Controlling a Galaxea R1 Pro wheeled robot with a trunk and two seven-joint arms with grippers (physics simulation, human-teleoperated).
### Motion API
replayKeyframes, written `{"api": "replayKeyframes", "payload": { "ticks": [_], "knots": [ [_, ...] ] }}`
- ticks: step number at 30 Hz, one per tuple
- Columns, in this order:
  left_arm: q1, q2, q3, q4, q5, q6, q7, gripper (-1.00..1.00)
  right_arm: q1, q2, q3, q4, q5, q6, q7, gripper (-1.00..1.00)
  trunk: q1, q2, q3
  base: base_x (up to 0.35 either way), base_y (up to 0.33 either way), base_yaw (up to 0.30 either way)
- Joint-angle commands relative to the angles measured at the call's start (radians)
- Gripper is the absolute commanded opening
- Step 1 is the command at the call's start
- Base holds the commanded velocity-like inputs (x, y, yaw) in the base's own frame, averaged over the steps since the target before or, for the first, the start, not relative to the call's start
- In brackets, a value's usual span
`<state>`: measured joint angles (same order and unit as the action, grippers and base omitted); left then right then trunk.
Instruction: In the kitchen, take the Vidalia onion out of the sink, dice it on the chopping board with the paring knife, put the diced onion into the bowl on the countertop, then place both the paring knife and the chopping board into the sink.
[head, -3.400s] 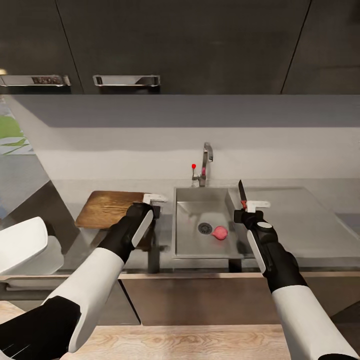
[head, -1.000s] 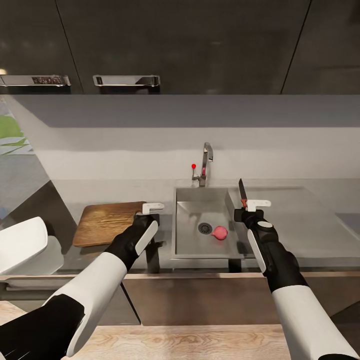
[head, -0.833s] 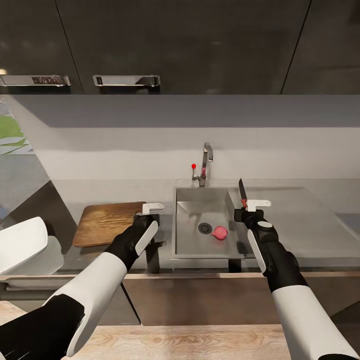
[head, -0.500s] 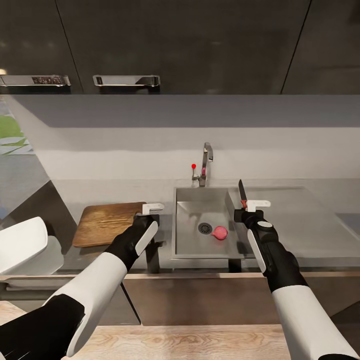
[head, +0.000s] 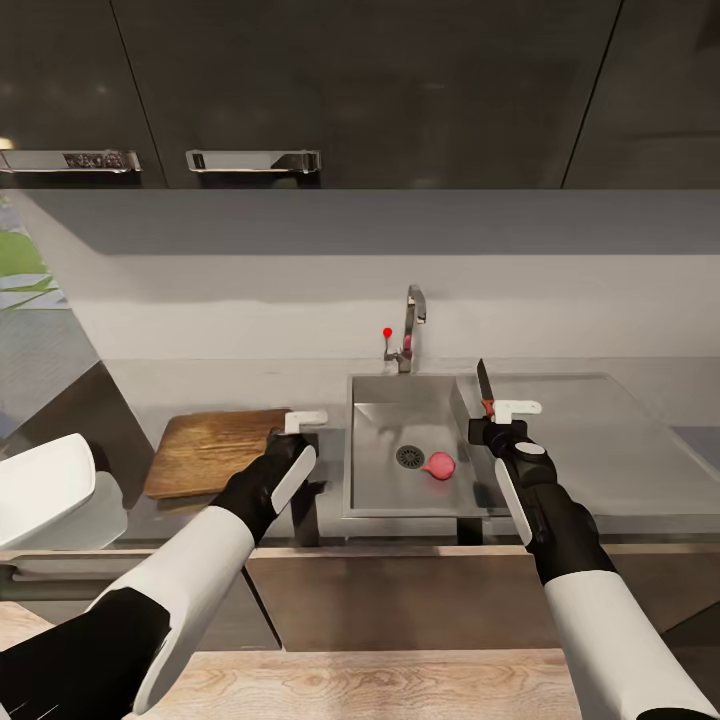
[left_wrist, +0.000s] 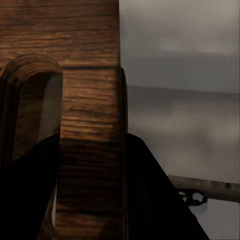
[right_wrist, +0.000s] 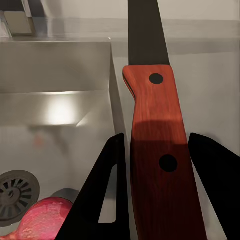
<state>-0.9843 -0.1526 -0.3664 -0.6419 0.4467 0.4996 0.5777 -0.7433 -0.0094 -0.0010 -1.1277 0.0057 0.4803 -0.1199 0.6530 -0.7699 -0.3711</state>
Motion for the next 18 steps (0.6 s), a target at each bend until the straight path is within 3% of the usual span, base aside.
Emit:
{"api": "replayKeyframes", "payload": {
  "ticks": [1,6,18],
  "knots": [
    [-0.001,0.001,-0.014,0.007,0.008,0.000,0.009,-1.00,-0.001,-0.001,0.001,-0.001,0.000,0.006,-0.003,-1.00,0.000,-0.001,-0.001,0.000,0.000,0.000],
    [-0.001,0.001,-0.068,0.032,0.009,-0.032,0.008,-1.00,-0.001,-0.001,0.001,-0.001,0.000,0.006,-0.003,-1.00,0.000,-0.001,-0.001,0.000,0.000,0.000],
    [0.012,0.001,-0.076,0.043,0.009,-0.039,0.008,-1.00,0.000,-0.001,0.001,-0.001,0.000,0.006,-0.003,-1.00,0.000,-0.001,-0.001,0.000,0.000,0.000]
  ]
}}
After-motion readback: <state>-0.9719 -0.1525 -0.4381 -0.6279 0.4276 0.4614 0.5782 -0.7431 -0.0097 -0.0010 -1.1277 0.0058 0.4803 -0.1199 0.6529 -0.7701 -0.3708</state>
